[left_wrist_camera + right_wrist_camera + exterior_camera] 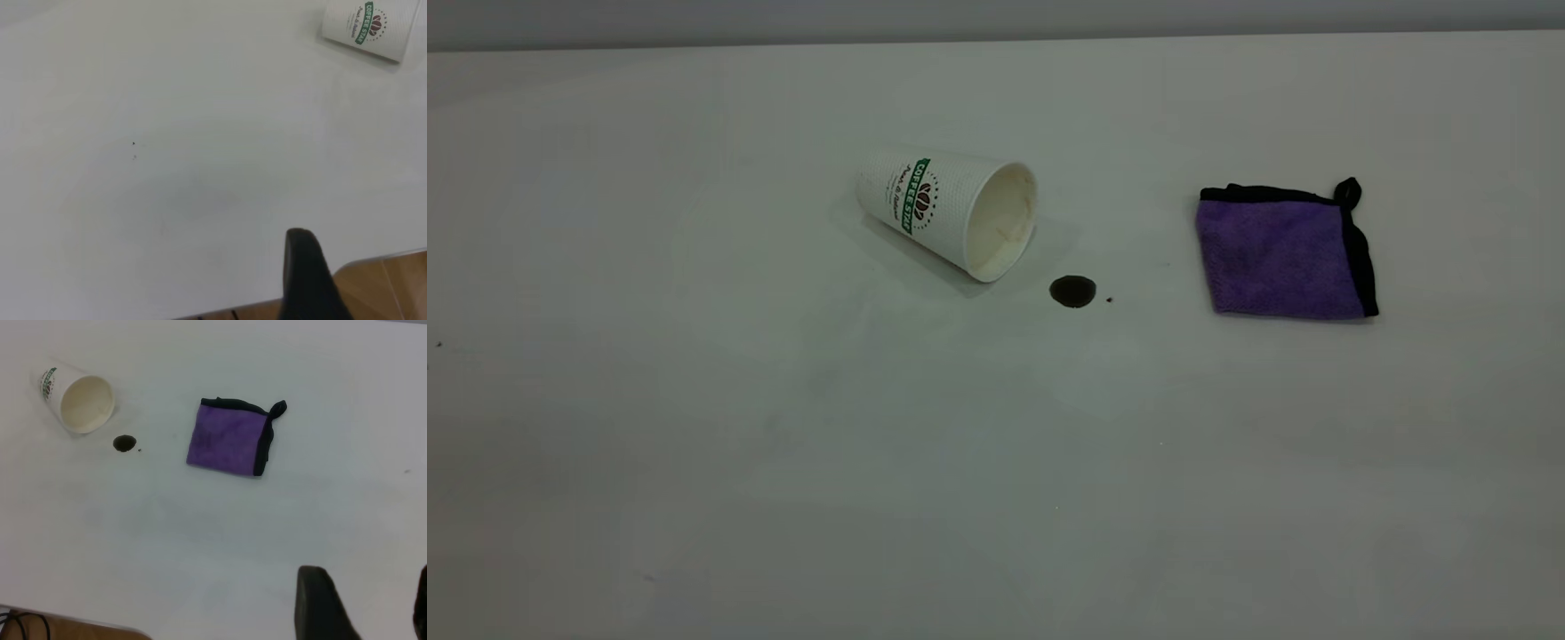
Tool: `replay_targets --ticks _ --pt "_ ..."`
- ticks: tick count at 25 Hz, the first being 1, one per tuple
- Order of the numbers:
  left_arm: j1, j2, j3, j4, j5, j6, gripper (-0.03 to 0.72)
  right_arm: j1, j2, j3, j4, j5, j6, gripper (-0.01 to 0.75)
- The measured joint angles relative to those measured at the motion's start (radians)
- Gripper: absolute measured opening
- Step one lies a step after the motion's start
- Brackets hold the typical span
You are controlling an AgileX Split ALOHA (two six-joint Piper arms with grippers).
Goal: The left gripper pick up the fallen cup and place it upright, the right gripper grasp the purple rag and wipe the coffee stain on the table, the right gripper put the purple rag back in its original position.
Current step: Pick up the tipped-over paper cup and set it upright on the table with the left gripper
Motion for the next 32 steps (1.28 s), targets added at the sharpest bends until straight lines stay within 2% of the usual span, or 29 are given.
replay_targets --ticks 10,16,19,22,27,32 --pt "0.0 0.0 -0.007 -0.004 -0.008 -0.024 0.471 0.0 0.0 0.0 0.0 0.0 0.0 0.386" --pt "0.0 0.155 -0.075 -0.046 -0.013 -0.044 0.548 0.0 0.0 0.0 0.0 0.0 0.0 0.386" --pt "0.0 0.305 -0.096 -0.1 -0.085 -0.029 0.578 0.0 0.0 0.0 0.0 0.0 0.0 0.386" --pt "0.0 0.471 -0.121 -0.168 -0.204 0.047 0.583 0.0 0.0 0.0 0.0 0.0 0.0 0.386" --pt "0.0 0.765 -0.187 -0.408 -0.405 0.287 0.583 0.0 0.0 0.0 0.0 0.0 0.0 0.386" --pt "-0.002 1.045 -0.264 -0.629 -0.472 0.547 0.585 0.0 0.0 0.0 0.0 0.0 0.0 0.386"
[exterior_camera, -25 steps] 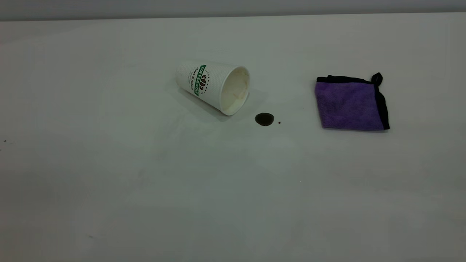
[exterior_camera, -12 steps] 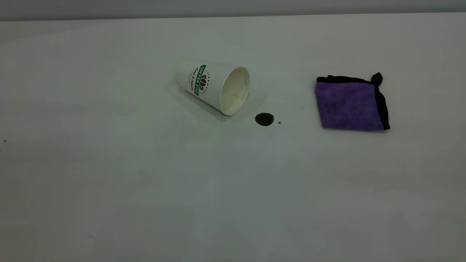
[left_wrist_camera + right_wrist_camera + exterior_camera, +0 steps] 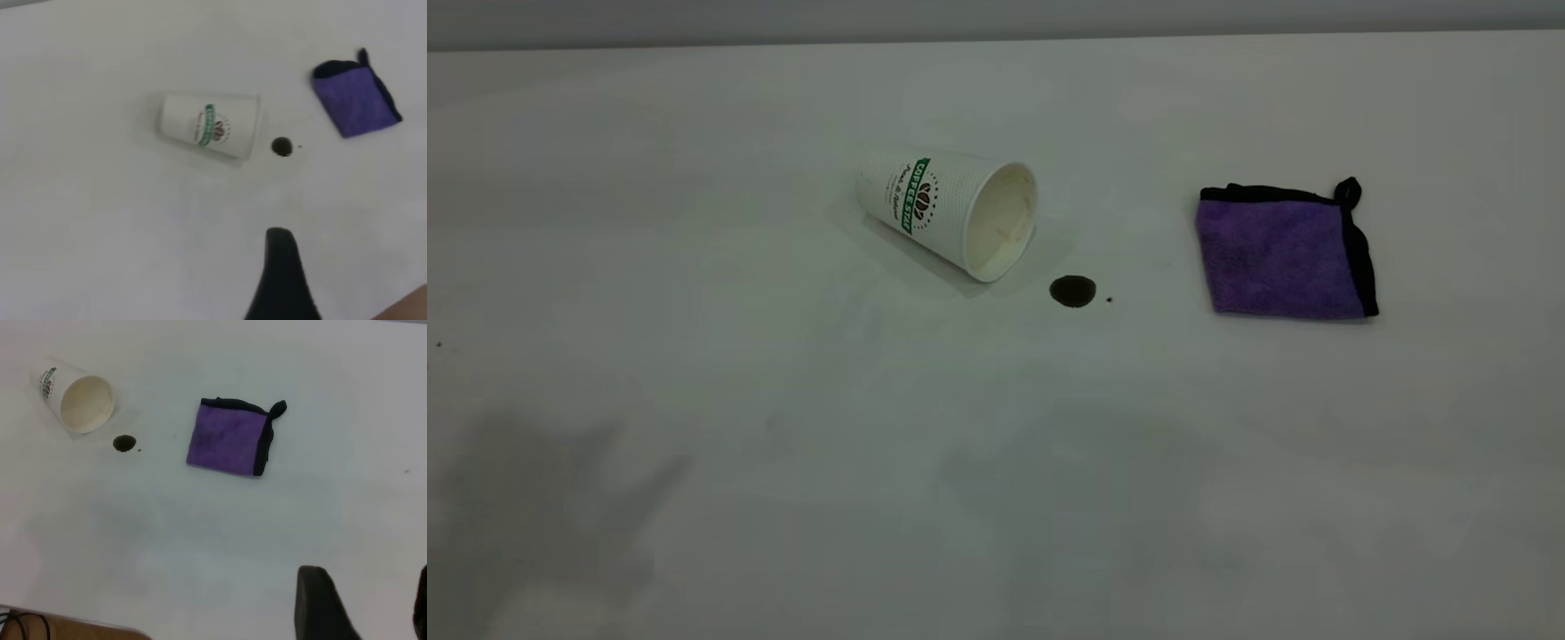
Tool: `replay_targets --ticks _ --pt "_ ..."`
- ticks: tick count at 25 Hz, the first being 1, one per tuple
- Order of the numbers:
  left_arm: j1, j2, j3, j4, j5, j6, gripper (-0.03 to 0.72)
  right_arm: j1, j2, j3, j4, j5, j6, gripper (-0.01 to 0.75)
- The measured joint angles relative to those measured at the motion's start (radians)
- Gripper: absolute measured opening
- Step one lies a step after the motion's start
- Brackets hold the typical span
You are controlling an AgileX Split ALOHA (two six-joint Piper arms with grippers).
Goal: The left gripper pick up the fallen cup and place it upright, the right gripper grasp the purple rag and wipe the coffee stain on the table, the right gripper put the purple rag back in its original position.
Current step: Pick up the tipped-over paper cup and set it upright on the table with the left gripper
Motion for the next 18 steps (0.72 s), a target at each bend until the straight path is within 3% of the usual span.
replay_targets --ticks 3,7,12,18 --pt "-0.049 0.131 -0.034 -0.024 -0.042 0.06 0.585 0.0 0.0 0.0 0.0 0.0 0.0 0.386" --pt "-0.202 0.281 -0.057 0.062 -0.132 0.049 0.585 0.0 0.0 0.0 0.0 0.0 0.0 0.386" --pt "-0.413 0.466 -0.089 0.243 -0.277 -0.126 0.585 0.0 0.0 0.0 0.0 0.0 0.0 0.386" --pt "-0.615 0.723 -0.229 0.562 -0.293 -0.393 0.585 0.0 0.0 0.0 0.0 0.0 0.0 0.386"
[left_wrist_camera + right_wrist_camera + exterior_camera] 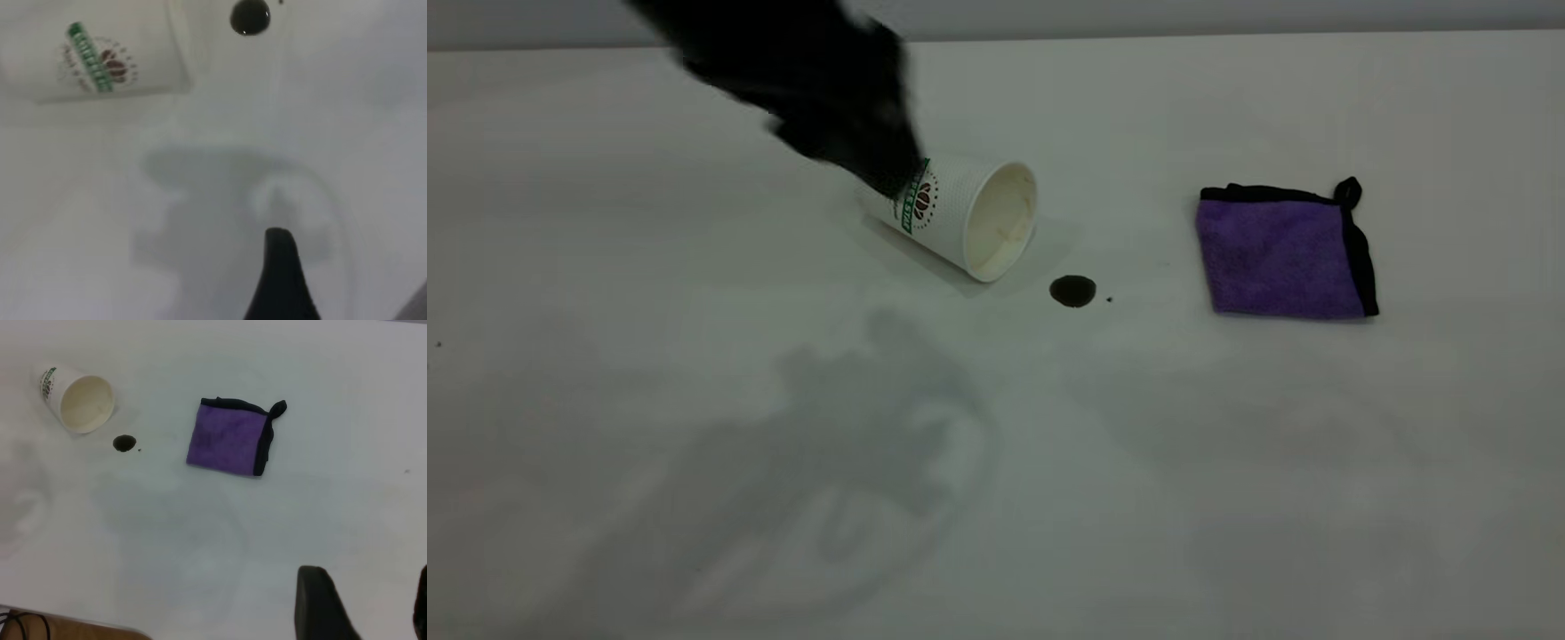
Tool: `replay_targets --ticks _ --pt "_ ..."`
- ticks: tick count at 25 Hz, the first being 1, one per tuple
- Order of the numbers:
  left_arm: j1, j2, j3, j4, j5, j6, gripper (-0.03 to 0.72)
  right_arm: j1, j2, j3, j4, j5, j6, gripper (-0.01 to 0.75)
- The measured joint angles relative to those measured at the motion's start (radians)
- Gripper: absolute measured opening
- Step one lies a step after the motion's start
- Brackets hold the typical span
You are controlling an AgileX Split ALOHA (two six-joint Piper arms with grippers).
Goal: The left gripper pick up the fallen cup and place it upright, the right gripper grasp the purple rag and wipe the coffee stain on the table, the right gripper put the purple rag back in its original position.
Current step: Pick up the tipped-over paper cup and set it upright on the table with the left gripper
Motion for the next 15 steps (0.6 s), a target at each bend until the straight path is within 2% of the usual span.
replay_targets --ticks 5,12,15 --pt "-0.097 0.173 -0.17 0.258 0.0 -0.331 0.585 0.0 0.0 0.0 0.0 0.0 0.0 0.386" --pt "-0.161 0.37 -0.37 0.701 0.11 -0.828 0.585 0.0 0.0 0.0 0.0 0.0 0.0 0.386" --pt "-0.173 0.436 -0.423 0.898 0.115 -1.002 0.585 0.0 0.0 0.0 0.0 0.0 0.0 0.386"
